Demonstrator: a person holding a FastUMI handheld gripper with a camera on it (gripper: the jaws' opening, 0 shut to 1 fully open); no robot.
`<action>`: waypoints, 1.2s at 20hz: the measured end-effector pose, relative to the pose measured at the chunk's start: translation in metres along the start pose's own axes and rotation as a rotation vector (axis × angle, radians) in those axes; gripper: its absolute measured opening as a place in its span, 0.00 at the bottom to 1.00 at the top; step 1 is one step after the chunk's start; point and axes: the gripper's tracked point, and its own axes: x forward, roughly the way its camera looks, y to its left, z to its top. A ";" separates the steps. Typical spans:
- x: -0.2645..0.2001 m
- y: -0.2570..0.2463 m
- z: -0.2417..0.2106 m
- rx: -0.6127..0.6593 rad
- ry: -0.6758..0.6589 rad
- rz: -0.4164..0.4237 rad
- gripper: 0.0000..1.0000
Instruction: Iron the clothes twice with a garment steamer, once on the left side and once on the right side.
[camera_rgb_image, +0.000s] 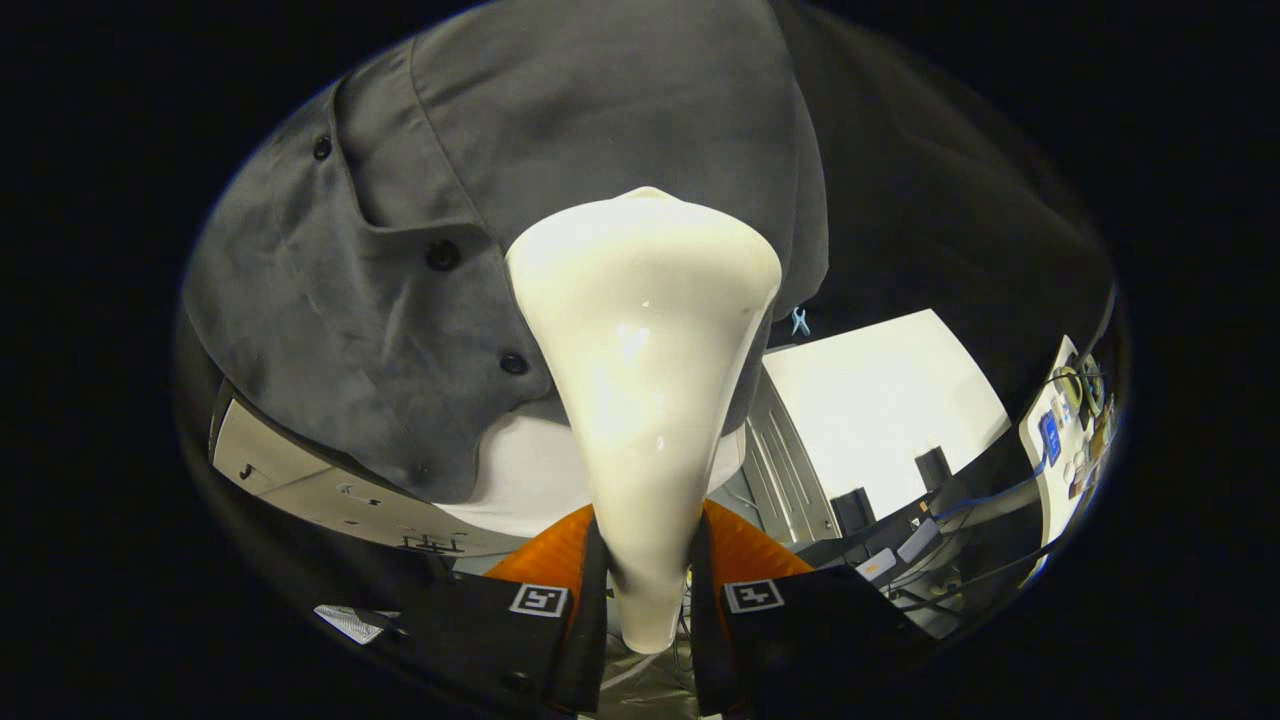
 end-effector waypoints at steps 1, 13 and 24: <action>-0.008 0.005 0.005 0.003 -0.017 -0.003 0.43; -0.124 0.105 0.069 -0.038 -0.267 0.047 0.43; -0.249 0.182 0.119 -0.088 -0.548 0.098 0.43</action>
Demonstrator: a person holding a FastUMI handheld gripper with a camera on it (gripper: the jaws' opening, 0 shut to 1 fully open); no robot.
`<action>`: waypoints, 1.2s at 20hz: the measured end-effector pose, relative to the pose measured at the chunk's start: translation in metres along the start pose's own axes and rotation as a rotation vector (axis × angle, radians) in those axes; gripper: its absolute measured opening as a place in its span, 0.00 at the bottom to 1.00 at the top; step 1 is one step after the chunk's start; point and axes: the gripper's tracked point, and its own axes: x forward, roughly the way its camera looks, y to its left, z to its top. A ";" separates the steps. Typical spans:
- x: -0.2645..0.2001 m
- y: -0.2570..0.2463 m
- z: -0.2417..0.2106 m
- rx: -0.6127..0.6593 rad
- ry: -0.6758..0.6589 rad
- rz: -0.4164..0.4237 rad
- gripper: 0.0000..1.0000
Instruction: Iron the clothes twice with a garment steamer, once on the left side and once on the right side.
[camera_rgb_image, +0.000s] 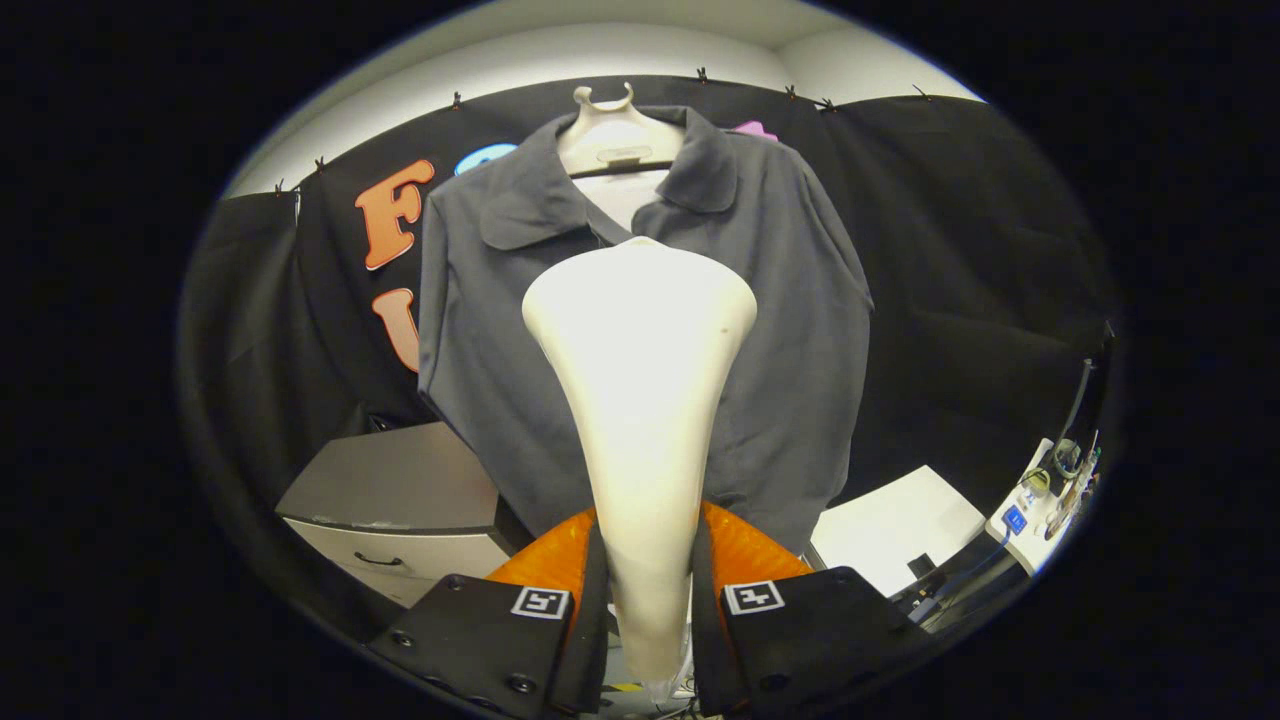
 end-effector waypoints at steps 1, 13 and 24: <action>-0.006 0.004 0.010 0.000 -0.031 0.003 0.43; -0.054 0.026 0.064 -0.048 -0.200 -0.007 0.42; -0.047 0.024 0.056 -0.046 -0.156 -0.006 0.42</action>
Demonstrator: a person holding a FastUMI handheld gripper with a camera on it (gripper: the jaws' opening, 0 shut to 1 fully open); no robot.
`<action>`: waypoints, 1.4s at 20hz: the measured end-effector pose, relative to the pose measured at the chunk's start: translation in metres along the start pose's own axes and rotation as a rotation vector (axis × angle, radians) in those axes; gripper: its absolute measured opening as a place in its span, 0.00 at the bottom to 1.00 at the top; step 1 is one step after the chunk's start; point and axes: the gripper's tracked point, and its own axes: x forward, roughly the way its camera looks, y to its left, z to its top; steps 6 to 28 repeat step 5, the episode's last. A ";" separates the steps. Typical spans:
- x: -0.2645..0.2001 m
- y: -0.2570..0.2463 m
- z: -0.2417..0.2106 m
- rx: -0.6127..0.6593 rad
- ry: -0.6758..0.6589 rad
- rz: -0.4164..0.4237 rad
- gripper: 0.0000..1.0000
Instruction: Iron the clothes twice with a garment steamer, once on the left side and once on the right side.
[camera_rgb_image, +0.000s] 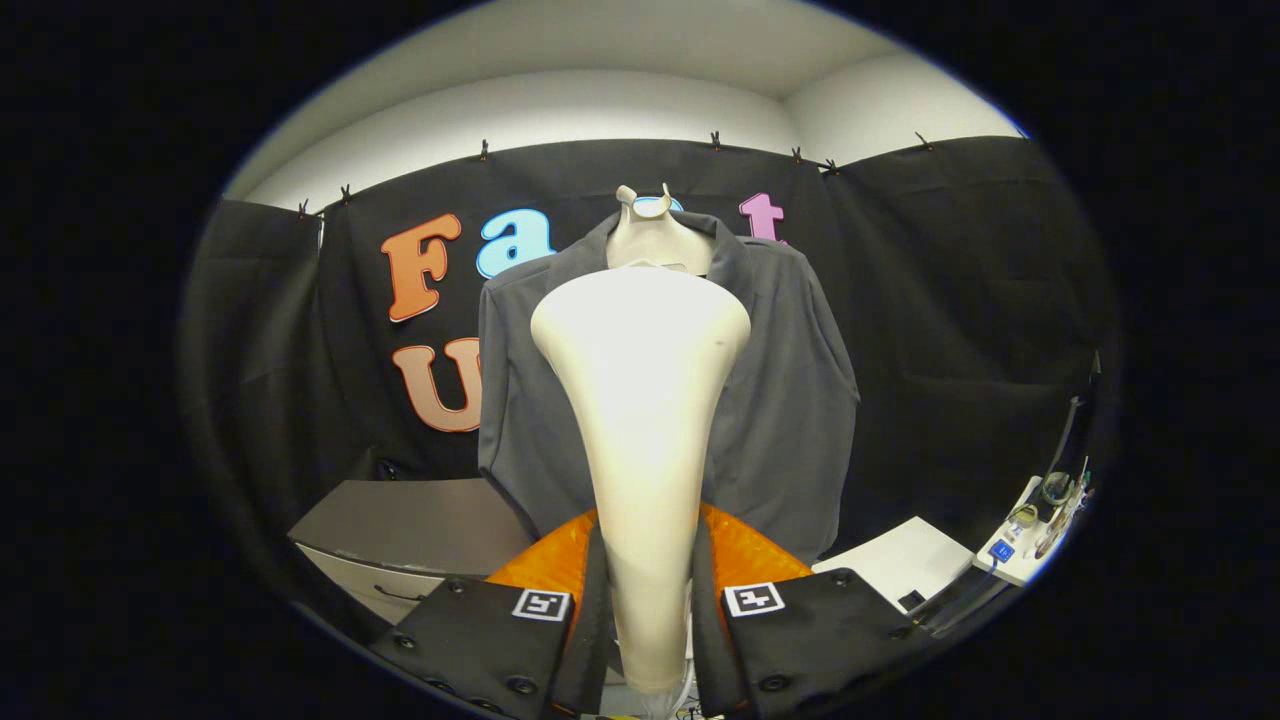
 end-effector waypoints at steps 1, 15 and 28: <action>0.001 0.000 0.000 0.000 0.002 0.000 0.42; 0.003 0.000 -0.001 -0.003 0.009 -0.001 0.42; 0.003 0.000 -0.001 -0.003 0.009 -0.001 0.42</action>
